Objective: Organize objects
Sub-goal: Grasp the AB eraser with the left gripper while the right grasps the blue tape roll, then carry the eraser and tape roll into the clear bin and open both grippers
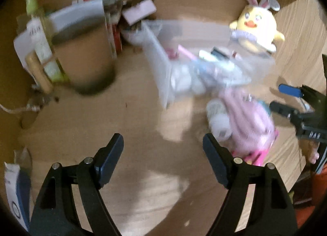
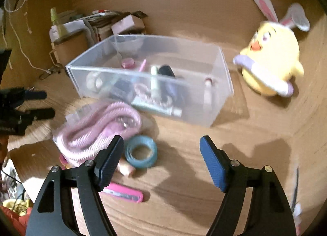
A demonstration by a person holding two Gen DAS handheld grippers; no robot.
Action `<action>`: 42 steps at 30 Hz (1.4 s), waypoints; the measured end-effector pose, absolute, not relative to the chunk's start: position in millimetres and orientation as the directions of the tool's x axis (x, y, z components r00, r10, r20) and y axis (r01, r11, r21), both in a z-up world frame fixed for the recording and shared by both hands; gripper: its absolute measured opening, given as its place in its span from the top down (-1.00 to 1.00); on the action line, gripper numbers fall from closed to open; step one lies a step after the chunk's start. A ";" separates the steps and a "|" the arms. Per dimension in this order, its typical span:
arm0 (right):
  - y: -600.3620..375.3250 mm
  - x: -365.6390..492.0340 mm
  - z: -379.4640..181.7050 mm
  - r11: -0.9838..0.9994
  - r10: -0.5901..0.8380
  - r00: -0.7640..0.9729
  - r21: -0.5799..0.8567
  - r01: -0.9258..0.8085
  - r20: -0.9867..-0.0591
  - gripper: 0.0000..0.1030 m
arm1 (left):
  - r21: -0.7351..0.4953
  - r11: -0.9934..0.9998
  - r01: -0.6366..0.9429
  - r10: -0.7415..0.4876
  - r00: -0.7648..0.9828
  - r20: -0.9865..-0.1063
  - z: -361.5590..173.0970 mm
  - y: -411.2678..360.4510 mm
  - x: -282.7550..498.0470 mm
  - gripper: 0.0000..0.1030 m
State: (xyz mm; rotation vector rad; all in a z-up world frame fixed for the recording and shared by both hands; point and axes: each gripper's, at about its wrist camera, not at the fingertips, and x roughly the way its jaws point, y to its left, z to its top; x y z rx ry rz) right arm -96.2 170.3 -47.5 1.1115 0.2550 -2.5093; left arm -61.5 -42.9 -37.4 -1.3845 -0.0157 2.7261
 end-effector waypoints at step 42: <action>188.6 -110.2 -34.1 -0.912 -0.363 -0.606 0.135 0.388 -0.708 0.29 | -0.109 -0.987 -0.115 0.157 -0.611 -0.776 -28.2 -32.0 -69.4 0.24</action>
